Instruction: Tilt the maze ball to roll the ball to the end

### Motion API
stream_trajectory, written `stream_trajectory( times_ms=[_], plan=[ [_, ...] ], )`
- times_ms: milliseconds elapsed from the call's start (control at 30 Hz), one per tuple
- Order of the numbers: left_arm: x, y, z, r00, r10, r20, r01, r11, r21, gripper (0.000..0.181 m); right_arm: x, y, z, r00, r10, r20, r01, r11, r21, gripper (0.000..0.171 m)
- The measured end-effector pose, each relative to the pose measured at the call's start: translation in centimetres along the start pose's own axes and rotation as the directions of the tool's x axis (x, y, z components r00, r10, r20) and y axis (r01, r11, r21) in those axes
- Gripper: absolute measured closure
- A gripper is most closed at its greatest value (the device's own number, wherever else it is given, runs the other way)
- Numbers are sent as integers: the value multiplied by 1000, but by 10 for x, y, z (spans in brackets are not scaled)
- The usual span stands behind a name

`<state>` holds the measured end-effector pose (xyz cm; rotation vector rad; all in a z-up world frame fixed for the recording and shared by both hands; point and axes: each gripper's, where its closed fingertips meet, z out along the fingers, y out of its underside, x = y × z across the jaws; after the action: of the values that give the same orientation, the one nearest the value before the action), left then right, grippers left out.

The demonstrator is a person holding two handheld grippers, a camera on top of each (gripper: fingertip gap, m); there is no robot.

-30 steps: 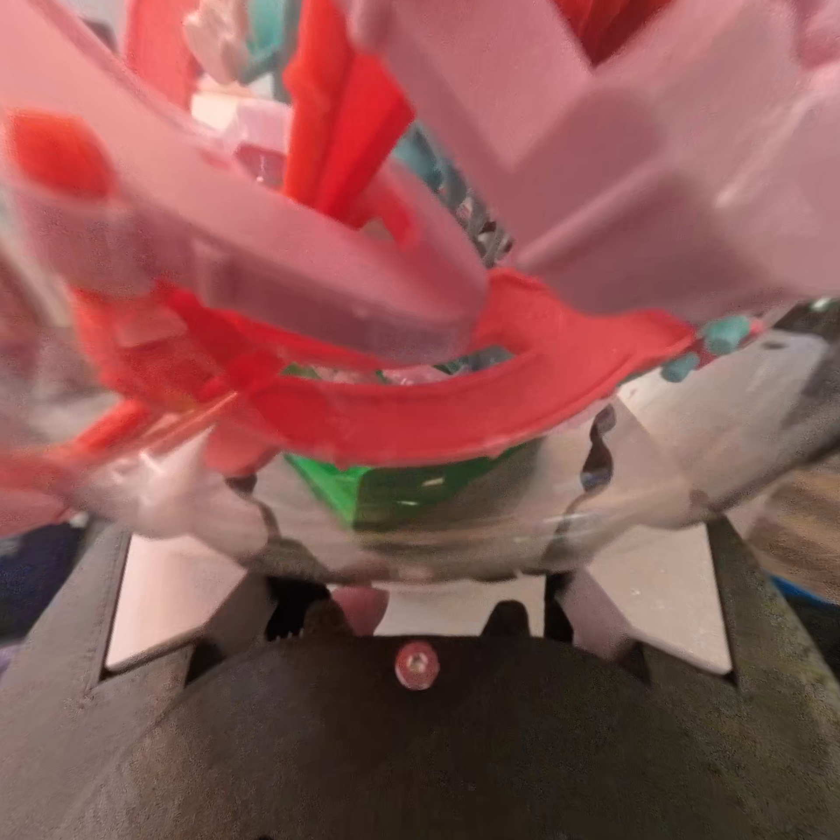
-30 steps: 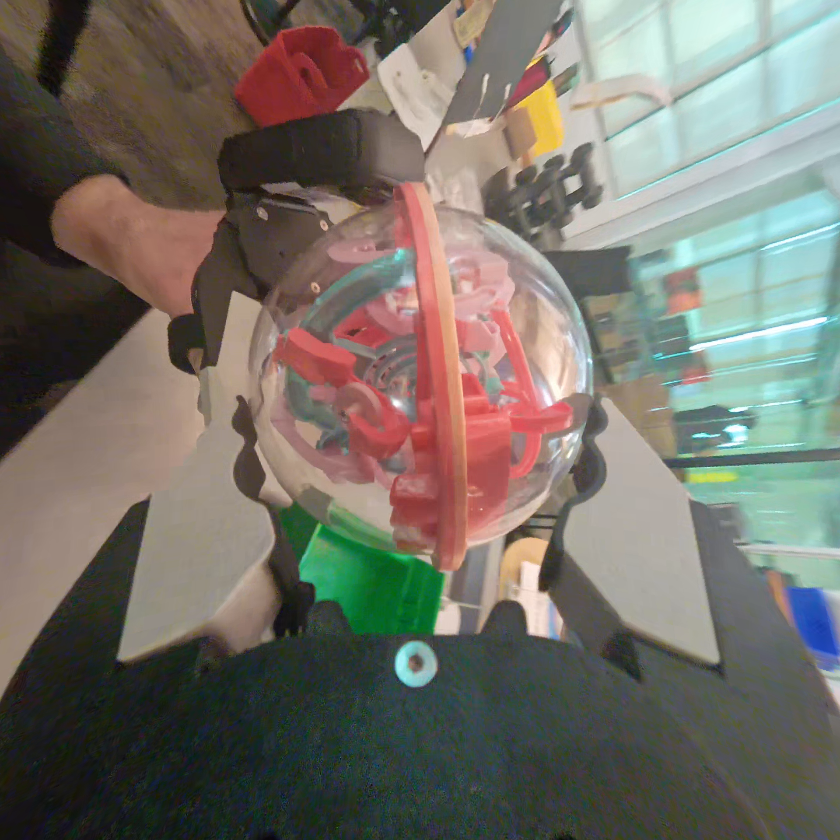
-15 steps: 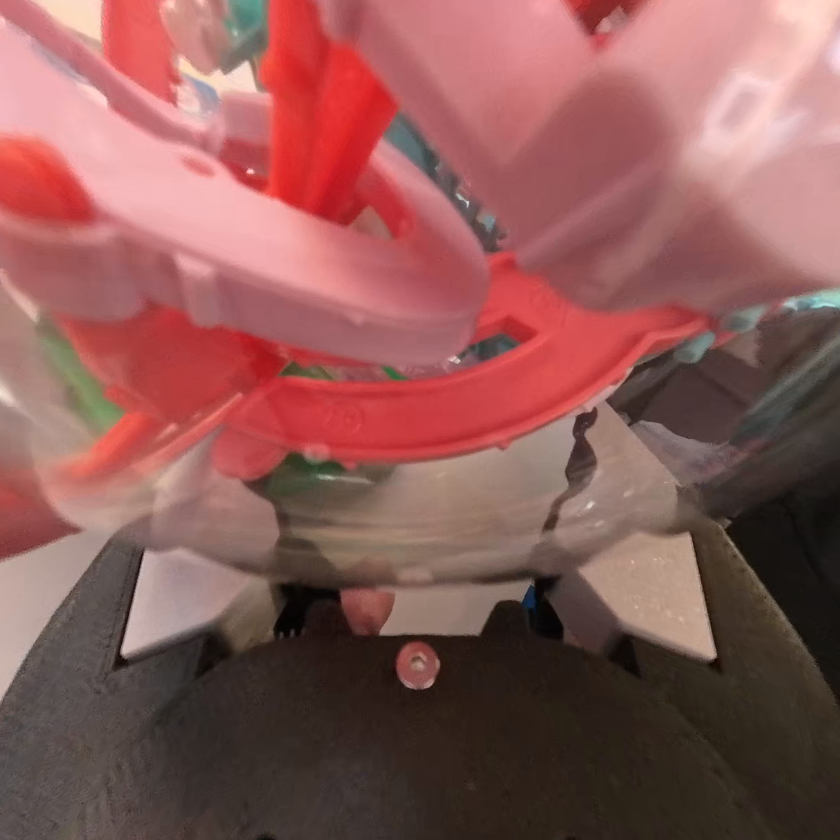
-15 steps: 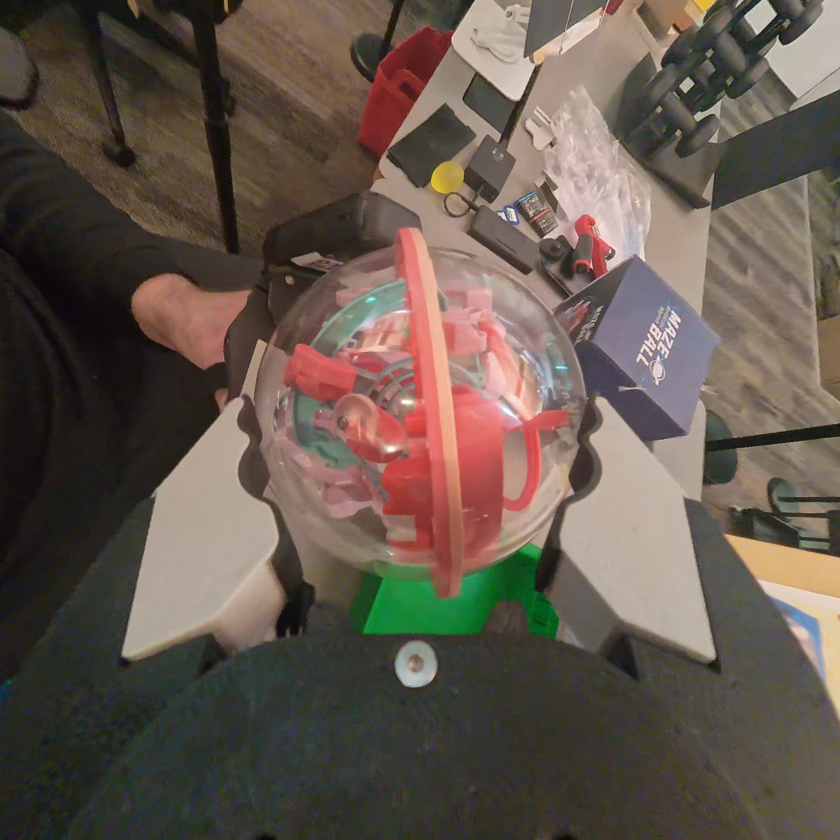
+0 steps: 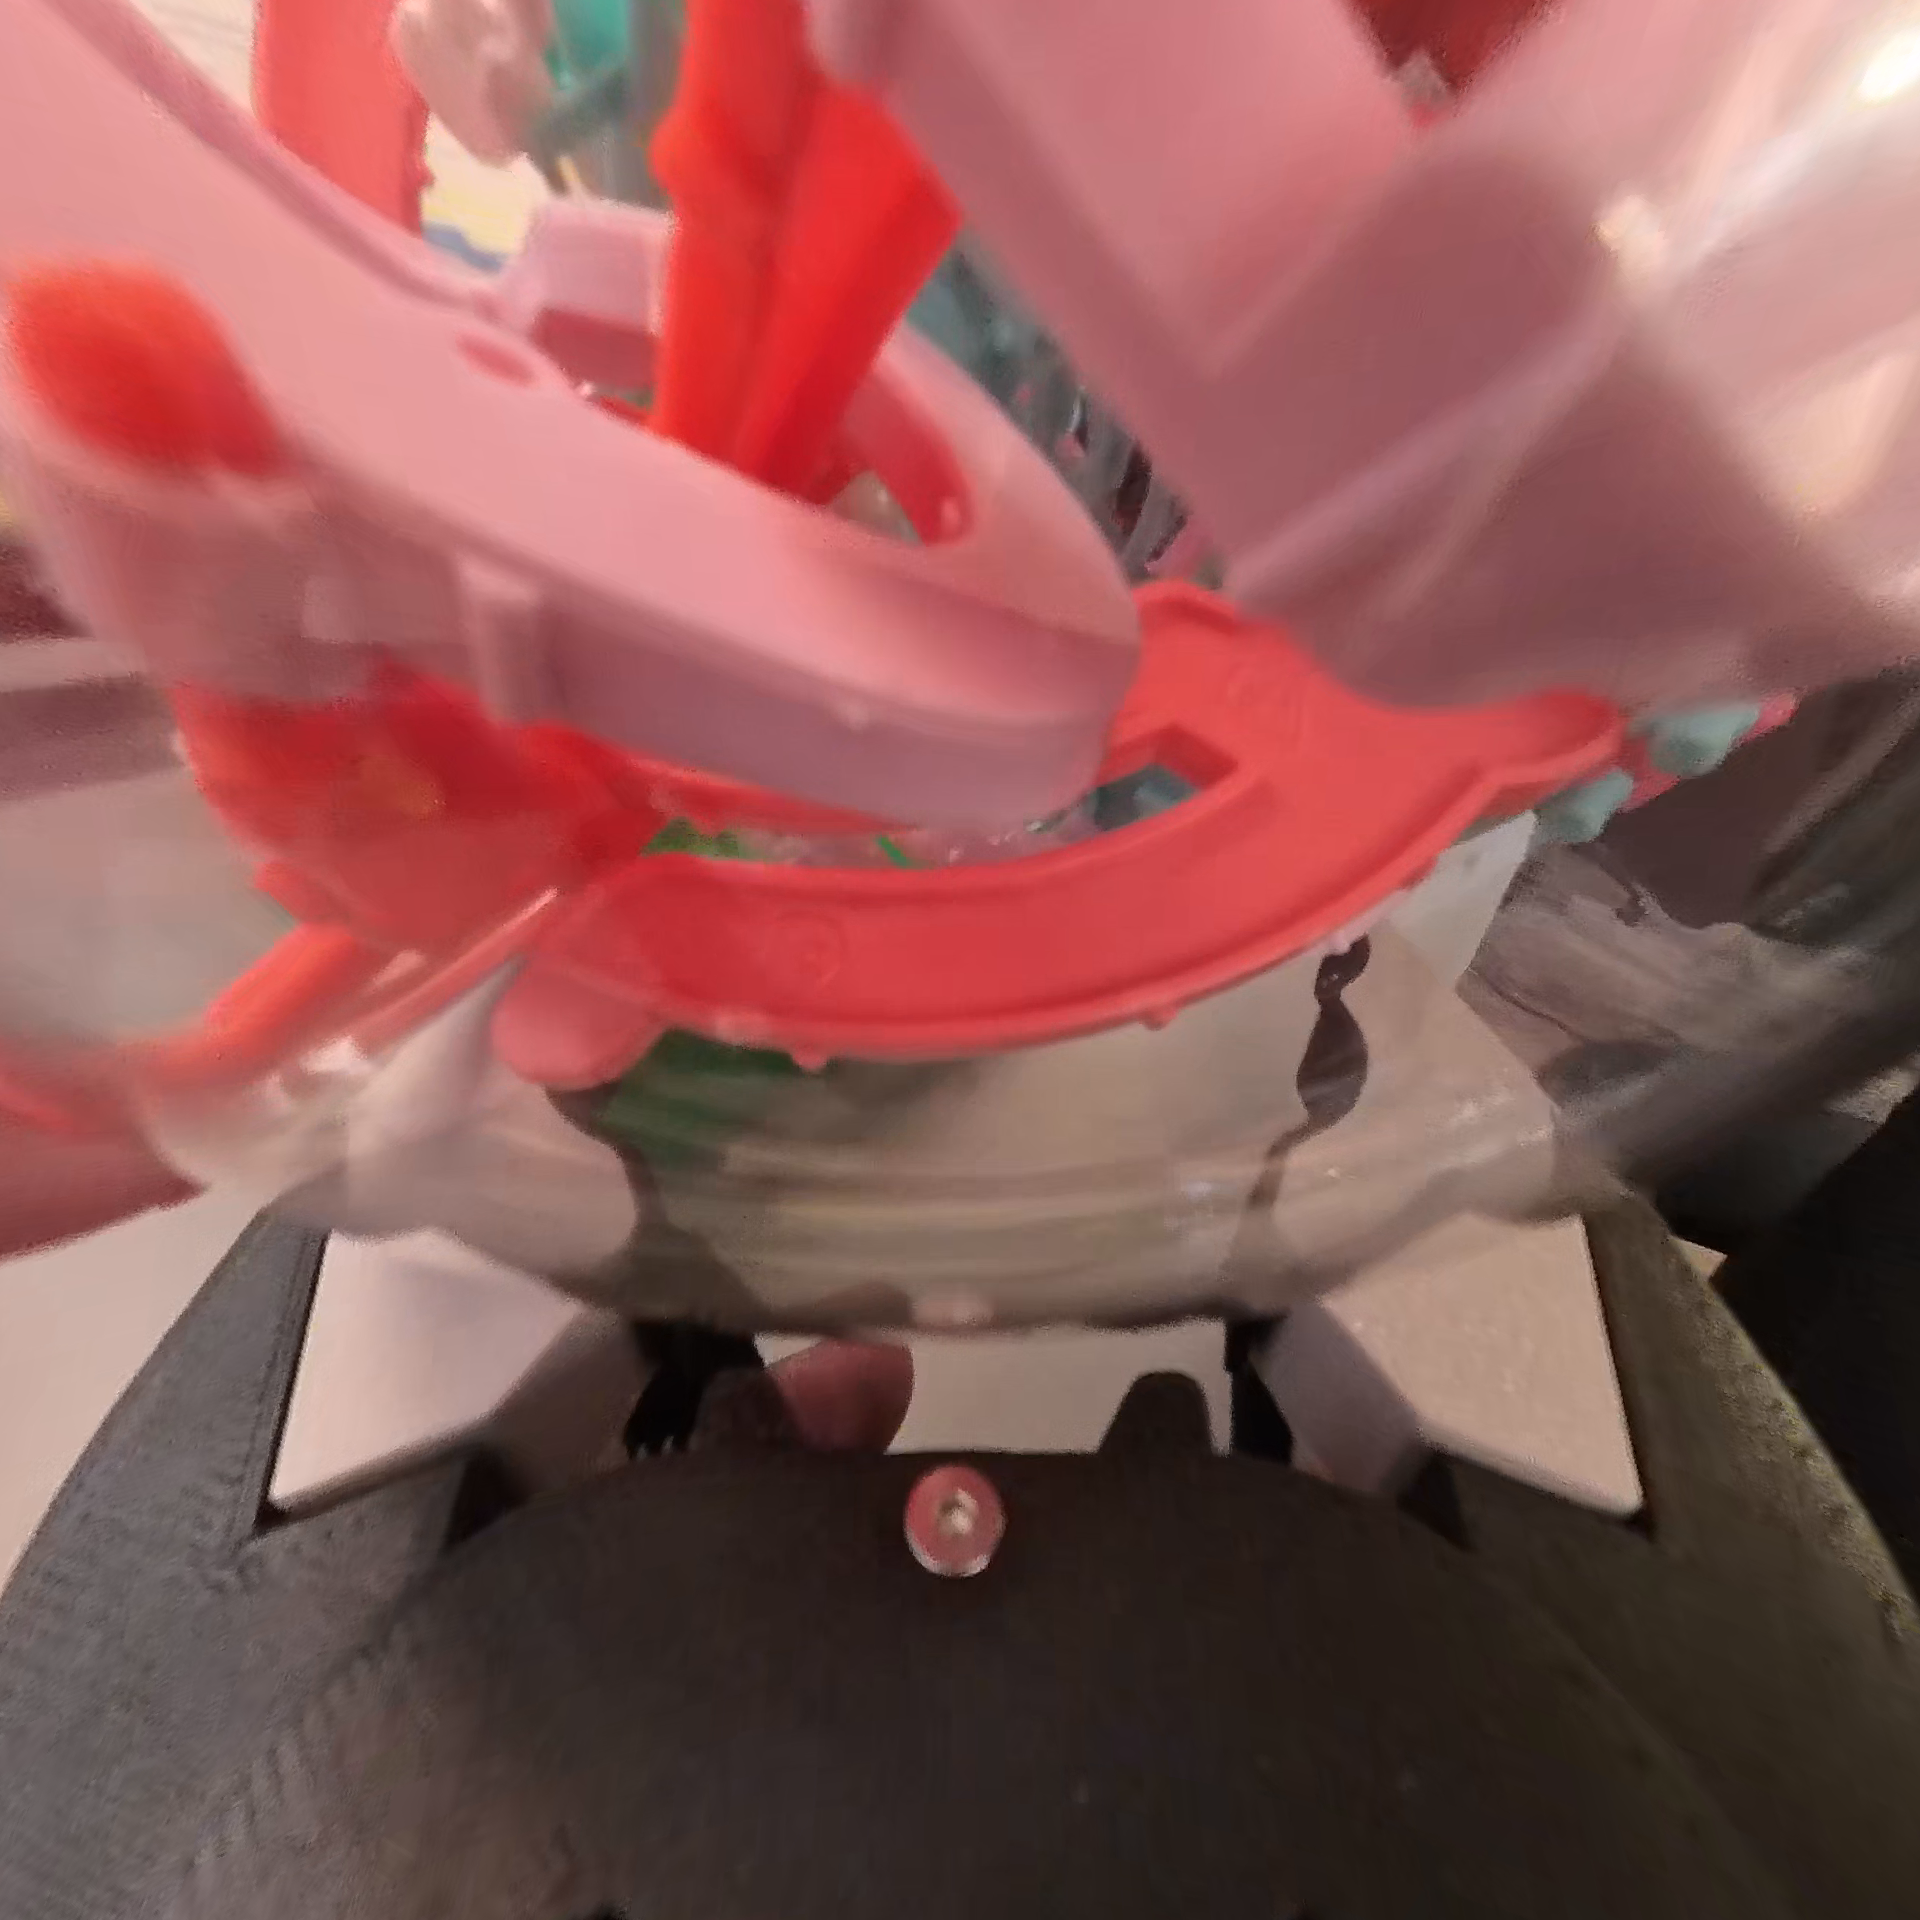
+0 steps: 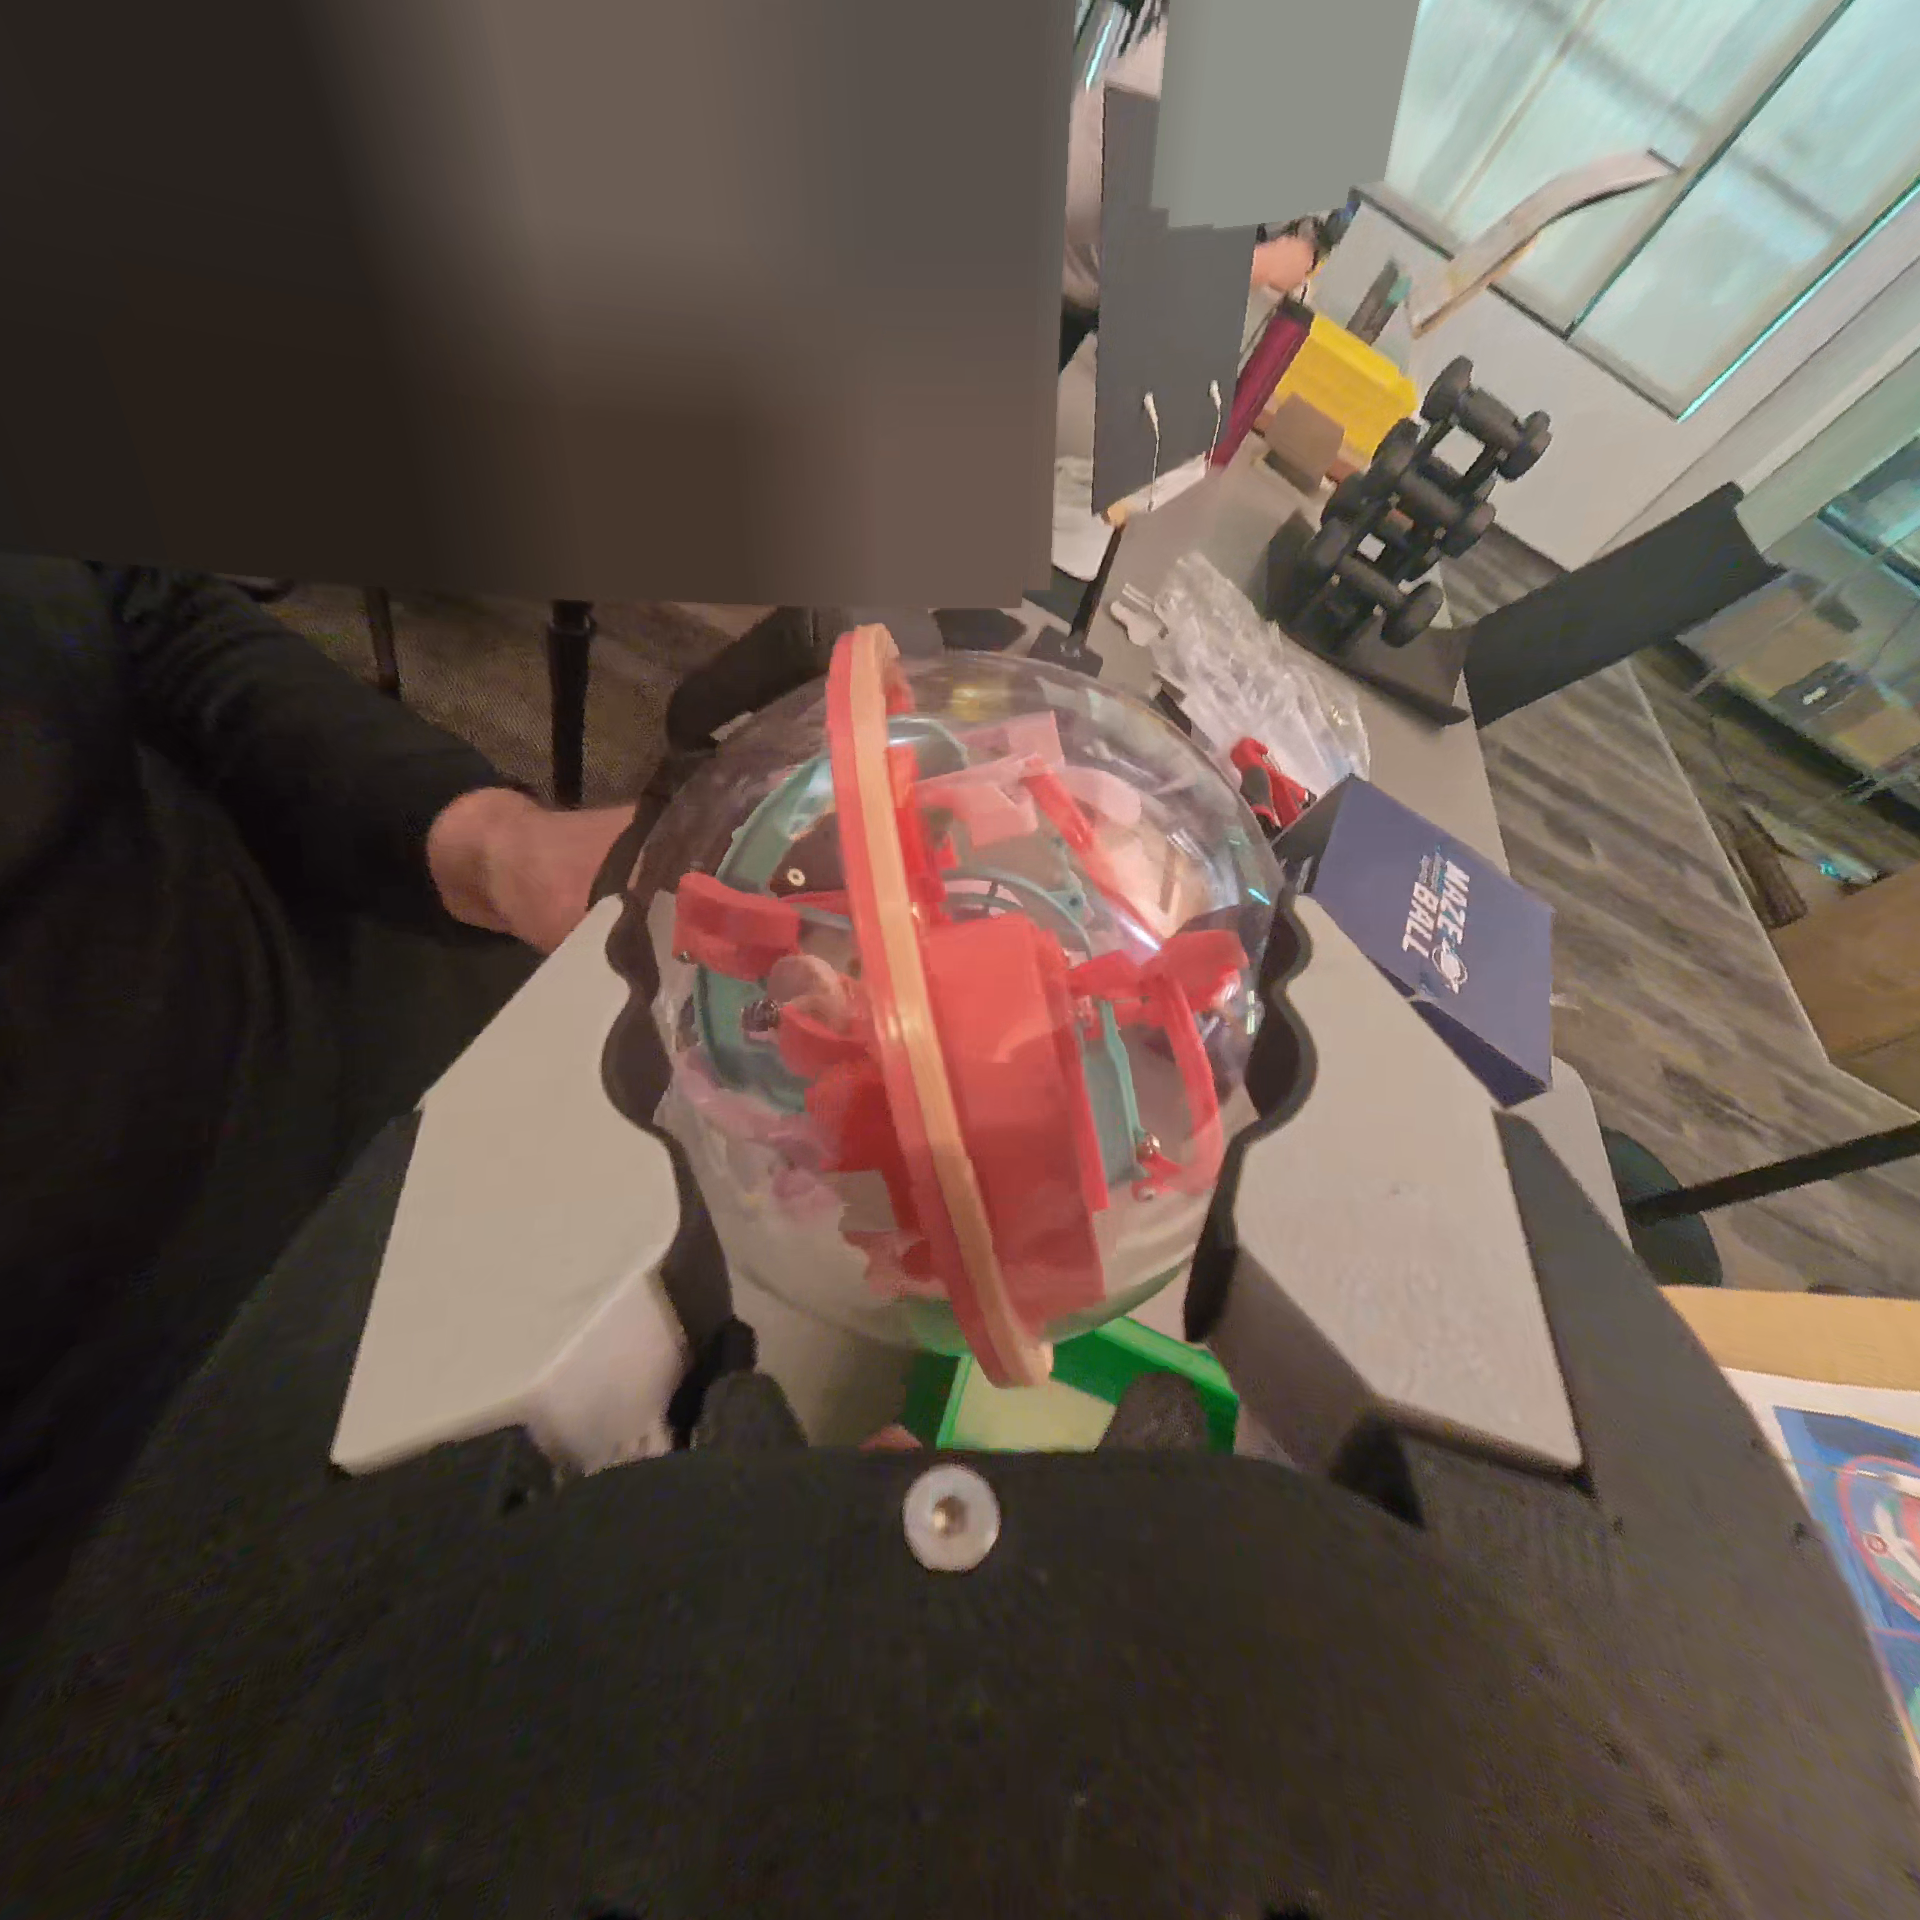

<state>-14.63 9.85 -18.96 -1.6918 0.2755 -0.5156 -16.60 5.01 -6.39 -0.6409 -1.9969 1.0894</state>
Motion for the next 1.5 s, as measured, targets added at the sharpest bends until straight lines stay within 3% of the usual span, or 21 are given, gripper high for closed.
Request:
stream_trajectory(
  times_ms=[333,500,600,633,667,867,1100,1200,1367,1500],
  plan=[
    [16,-12,-2,969,247,17,-248,967,57,46,-29,-26,-34,997,-81,9,75,960,271,78],
    [33,-28,-5,915,403,20,-403,914,45,44,-40,-37,-47,998,-54,44,32,914,406,53],
    [36,-34,-9,915,404,10,-404,914,41,41,-40,-36,-53,1000,-17,26,2,886,464,54],
    [34,-37,-9,912,409,26,-410,911,49,27,-39,-33,-54,1000,-8,20,-2,880,474,53],
    [32,-40,-10,904,425,42,-427,903,54,24,-38,-31,-54,1000,5,17,-13,875,484,51],
    [37,-62,-22,898,437,41,-439,888,139,24,-23,-20,-69,983,168,73,-178,779,602,53],
    [43,-84,-37,903,429,-28,-407,874,265,24,-13,-8,-67,951,269,150,-301,709,638,52],
    [45,-91,-40,915,398,-60,-364,882,300,26,-10,-1,-65,935,302,187,-351,712,608,51],
    [52,-96,-39,928,338,-157,-279,909,311,26,-12,6,-47,901,365,234,-433,730,530,33],
    [50,-97,-41,931,325,-167,-263,913,310,27,-12,13,-43,885,391,253,-466,736,491,32]
  ],
)
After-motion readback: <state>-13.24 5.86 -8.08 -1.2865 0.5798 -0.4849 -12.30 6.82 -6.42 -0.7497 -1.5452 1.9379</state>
